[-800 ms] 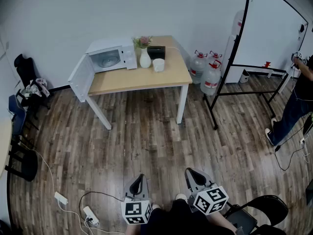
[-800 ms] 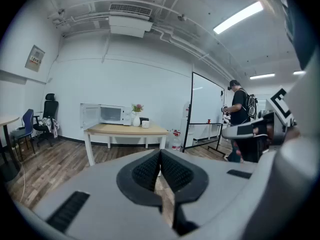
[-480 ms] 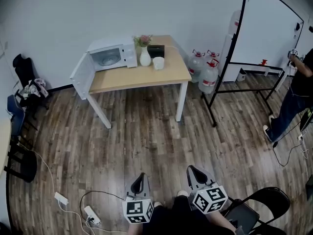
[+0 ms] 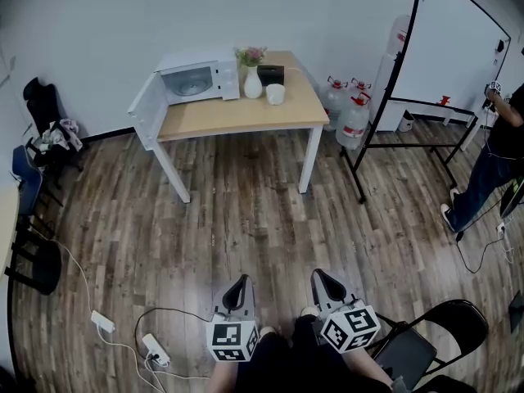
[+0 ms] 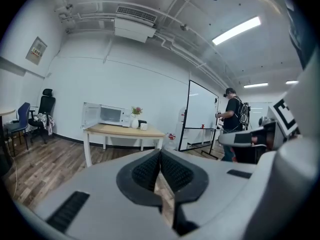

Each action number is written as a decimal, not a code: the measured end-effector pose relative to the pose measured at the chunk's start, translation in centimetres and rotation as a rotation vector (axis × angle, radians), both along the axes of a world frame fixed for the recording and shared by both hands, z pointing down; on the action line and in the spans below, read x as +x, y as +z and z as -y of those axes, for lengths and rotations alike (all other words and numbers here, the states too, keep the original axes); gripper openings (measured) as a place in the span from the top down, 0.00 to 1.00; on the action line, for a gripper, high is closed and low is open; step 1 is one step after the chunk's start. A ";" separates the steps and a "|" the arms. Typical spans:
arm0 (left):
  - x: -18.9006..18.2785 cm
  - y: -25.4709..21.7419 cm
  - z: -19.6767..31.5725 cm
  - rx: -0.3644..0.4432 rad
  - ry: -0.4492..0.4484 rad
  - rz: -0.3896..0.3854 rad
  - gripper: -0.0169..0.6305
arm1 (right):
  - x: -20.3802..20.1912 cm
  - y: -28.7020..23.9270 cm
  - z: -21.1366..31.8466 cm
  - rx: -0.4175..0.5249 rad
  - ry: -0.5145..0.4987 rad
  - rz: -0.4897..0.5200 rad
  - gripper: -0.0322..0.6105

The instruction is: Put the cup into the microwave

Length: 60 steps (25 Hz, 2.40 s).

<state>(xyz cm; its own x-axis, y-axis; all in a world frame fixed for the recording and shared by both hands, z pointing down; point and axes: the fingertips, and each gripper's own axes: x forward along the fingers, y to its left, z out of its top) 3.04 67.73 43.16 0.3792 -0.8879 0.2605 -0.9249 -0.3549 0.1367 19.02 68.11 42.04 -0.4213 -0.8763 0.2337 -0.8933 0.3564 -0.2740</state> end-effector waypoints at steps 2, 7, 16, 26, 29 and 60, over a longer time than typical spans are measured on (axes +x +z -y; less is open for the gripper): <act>-0.4 -0.2 0.0 0.007 0.004 -0.011 0.97 | -0.6 0.6 -0.2 -0.029 0.003 -0.025 0.96; -1.7 0.4 -0.7 -0.011 -0.010 -0.046 0.97 | -2.2 1.2 -0.8 -0.041 -0.028 -0.016 0.96; -2.9 1.9 1.7 -0.046 -0.053 -0.051 0.97 | -4.4 1.9 3.3 -0.055 -0.087 0.009 0.96; -2.5 1.0 10.5 -0.025 -0.054 -0.036 0.97 | -3.8 1.7 12.0 -0.070 -0.076 0.021 0.96; -2.1 1.0 12.8 -0.026 -0.053 -0.031 0.97 | -3.3 1.9 14.3 -0.083 -0.067 0.027 0.96; 0.2 3.3 28.0 -0.056 -0.134 -0.015 0.97 | -1.0 4.6 31.6 -0.112 -0.130 0.051 0.96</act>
<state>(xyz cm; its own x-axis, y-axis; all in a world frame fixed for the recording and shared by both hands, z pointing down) 3.20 39.69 46.47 0.2622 -0.9151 0.3062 -0.9612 -0.2196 0.1670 18.01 36.55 46.63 -0.5430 -0.7836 0.3018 -0.8256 0.4325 -0.3624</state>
